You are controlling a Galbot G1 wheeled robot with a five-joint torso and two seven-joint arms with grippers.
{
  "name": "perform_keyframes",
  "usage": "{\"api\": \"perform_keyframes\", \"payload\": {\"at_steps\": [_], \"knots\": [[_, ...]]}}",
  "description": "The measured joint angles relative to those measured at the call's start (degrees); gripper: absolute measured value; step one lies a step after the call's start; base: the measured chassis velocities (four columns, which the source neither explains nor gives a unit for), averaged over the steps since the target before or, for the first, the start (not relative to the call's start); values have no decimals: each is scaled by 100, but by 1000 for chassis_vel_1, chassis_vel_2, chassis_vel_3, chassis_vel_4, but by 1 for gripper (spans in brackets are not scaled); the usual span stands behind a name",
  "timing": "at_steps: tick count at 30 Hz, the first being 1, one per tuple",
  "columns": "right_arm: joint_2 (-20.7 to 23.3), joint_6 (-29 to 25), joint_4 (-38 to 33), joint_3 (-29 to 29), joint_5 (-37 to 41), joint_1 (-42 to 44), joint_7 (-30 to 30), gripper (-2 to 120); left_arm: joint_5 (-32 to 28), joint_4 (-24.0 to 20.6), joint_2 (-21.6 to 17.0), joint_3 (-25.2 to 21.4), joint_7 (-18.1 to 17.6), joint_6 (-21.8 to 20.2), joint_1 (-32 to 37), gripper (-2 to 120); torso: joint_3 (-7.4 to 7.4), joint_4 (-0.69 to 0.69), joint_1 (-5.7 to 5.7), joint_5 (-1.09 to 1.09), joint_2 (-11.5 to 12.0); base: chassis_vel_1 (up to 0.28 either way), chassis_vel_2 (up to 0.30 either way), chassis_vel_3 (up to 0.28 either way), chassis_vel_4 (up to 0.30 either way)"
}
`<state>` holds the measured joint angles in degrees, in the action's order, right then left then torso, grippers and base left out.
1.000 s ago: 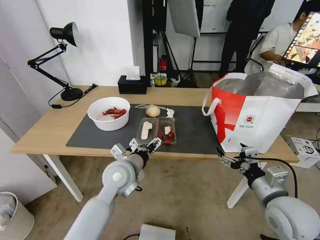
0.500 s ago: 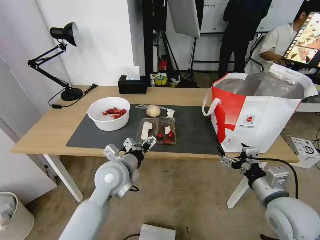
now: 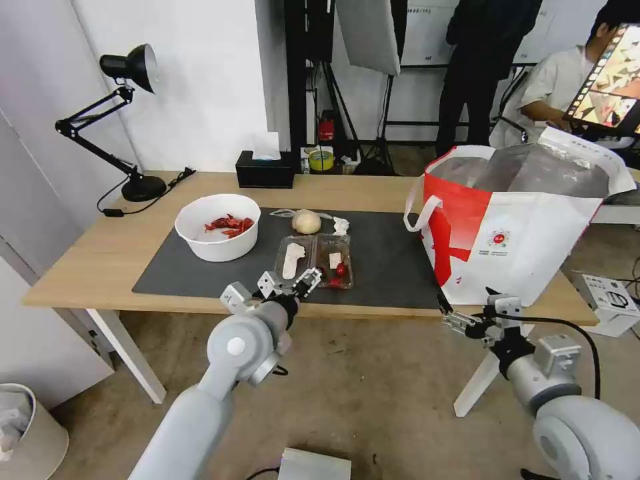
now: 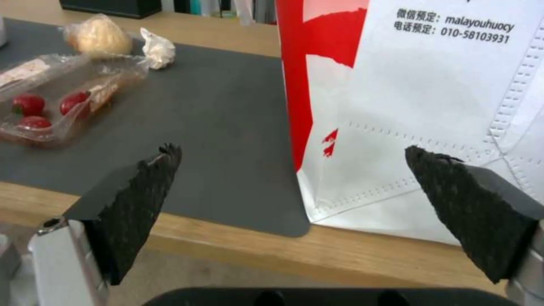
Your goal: Pick up the trash from the table and place it into the takeout bag.
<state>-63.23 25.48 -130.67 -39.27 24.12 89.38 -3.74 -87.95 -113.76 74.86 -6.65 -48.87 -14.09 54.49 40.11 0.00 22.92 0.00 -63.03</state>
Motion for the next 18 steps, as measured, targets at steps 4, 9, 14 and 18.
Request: {"api": "perform_keyframes", "payload": {"at_steps": [4, 9, 14, 18], "knots": [[-10, -2, 27, 4, -7, -13, -3, 100, 47, 135, 40, 39, 5, 32, -105, 100, 0, 0, 0, 0, 0, 0, 0, 0, 0], [-29, -3, 53, 8, -17, -25, -6, 100, 169, 259, 93, 133, 26, 117, -193, 100, -1, 0, 0, 0, 0, 0, 0, 0, 0], [-55, -13, 90, 24, -46, -29, -8, 100, 336, 409, 190, 176, 31, 326, -280, 100, -1, -1, 0, 0, 0, 0, 0, 0, 0], [-63, -18, 106, 34, -63, -29, -9, 100, 465, 465, 211, 196, 31, 454, -302, 100, -1, -1, 0, 0, 0, 0, 0, 0, 0]]}}
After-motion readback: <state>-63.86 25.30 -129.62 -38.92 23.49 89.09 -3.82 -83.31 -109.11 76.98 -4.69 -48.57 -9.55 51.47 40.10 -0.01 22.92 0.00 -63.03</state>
